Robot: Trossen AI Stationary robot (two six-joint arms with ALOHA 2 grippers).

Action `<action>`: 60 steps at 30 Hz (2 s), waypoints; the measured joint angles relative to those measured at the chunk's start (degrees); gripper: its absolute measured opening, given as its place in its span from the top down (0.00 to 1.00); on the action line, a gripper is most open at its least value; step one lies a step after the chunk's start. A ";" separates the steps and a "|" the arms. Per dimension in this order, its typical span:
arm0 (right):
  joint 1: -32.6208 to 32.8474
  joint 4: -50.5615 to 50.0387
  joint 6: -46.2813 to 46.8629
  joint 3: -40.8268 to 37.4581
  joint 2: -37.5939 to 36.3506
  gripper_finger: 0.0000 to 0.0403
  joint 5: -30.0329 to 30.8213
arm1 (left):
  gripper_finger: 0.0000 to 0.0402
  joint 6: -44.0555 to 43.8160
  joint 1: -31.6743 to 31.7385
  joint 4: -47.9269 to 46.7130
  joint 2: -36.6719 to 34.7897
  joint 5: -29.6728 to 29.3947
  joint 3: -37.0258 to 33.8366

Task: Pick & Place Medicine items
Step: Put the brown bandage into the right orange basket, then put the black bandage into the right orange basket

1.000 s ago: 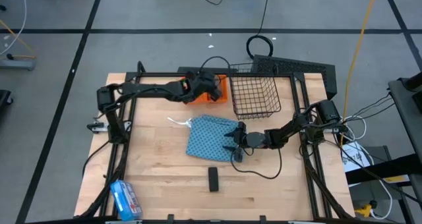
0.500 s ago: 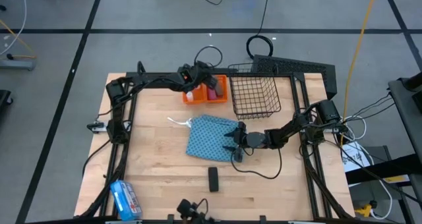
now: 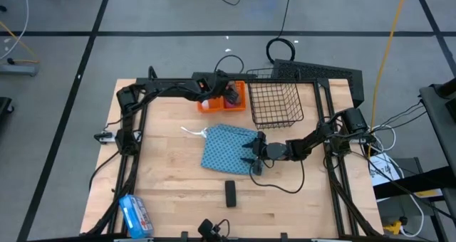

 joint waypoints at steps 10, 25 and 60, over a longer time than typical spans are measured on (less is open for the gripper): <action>0.00 0.04 0.00 0.00 0.00 0.36 -0.01 | 0.43 2.89 -1.50 3.12 0.20 -0.21 -0.04; 0.00 -0.05 0.00 0.00 0.00 0.36 -0.02 | 0.43 4.83 -0.01 3.77 0.35 -11.38 -0.02; -0.02 -0.37 -0.02 0.00 0.00 0.36 0.00 | 0.43 9.48 -9.32 -12.19 -10.36 12.60 -0.06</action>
